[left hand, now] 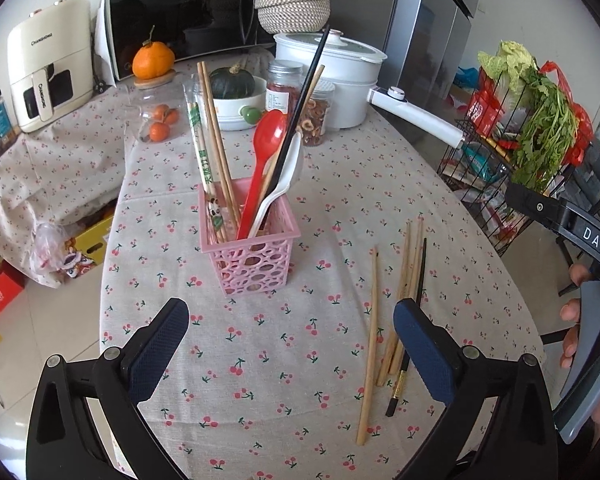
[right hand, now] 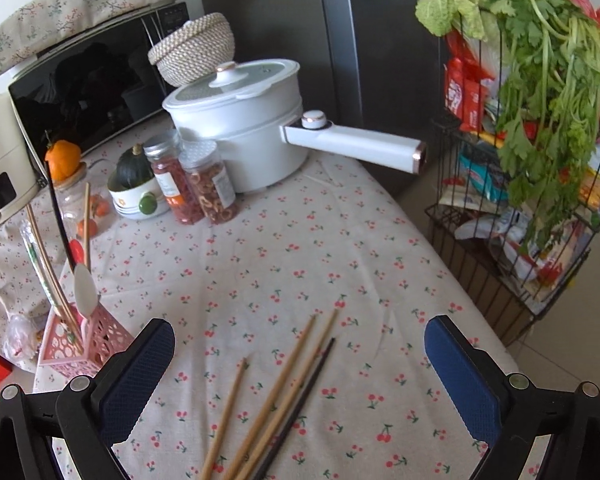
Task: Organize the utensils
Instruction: 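Lower the left tool onto a loose wooden chopstick and close it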
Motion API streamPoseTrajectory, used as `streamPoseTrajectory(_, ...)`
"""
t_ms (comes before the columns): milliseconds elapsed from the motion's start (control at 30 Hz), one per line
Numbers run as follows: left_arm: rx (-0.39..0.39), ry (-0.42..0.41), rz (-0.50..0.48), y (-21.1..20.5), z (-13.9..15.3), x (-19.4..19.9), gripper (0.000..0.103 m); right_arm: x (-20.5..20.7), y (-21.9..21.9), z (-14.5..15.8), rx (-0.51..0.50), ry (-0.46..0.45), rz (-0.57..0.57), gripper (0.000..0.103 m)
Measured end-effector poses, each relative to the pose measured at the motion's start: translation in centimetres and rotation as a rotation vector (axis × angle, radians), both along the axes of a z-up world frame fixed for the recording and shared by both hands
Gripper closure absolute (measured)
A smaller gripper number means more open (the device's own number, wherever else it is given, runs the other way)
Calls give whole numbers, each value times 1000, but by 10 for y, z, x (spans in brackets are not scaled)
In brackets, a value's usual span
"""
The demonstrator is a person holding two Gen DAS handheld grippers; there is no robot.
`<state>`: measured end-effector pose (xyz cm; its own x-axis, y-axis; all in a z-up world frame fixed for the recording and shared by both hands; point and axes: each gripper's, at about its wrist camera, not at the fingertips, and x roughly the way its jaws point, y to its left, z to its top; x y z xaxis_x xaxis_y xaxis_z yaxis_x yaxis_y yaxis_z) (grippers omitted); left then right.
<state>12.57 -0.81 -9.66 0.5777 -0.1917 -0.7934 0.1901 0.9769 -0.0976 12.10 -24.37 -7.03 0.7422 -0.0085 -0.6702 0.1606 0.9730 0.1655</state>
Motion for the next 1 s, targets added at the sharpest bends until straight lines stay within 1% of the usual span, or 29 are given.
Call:
streamPoseTrajectory(233,37,23,-37,-37,-19,3,0,5,-26,-32,12,169,8,0)
streamPoseTrajectory(367,58,64,-54,-62,-36,12,0,7,-40,-49,-18,264,5,0)
streamPoseTrajectory(433,82,82,-67,-76,-46,18,0,8,-47,-57,-40,306,-2,0)
streamPoseTrajectory(533,141,91,-78,-94,-60,28,0,11,-57,-68,-57,360,-3,0)
streamPoseTrajectory(600,190,103,-79,-104,-69,37,0,13,-64,-74,-61,384,-5,0)
streamPoseTrajectory(633,199,110,-75,-108,-74,42,0,15,-67,-76,-61,394,-8,0)
streamPoseTrajectory(700,191,131,-57,-113,-83,52,0,17,-74,-79,-56,401,-18,0)
streamPoseTrajectory(833,176,208,-23,-121,-105,71,0,24,-83,-87,-56,419,-30,0)
streamPoseTrajectory(900,179,207,-18,-125,-111,75,0,28,-83,-91,-59,435,-18,0)
streamPoseTrajectory(933,189,192,-14,-126,-112,76,2,30,-83,-93,-61,441,-11,0)
streamPoseTrajectory(1000,204,168,-10,-128,-113,79,11,32,-84,-96,-67,447,-1,0)
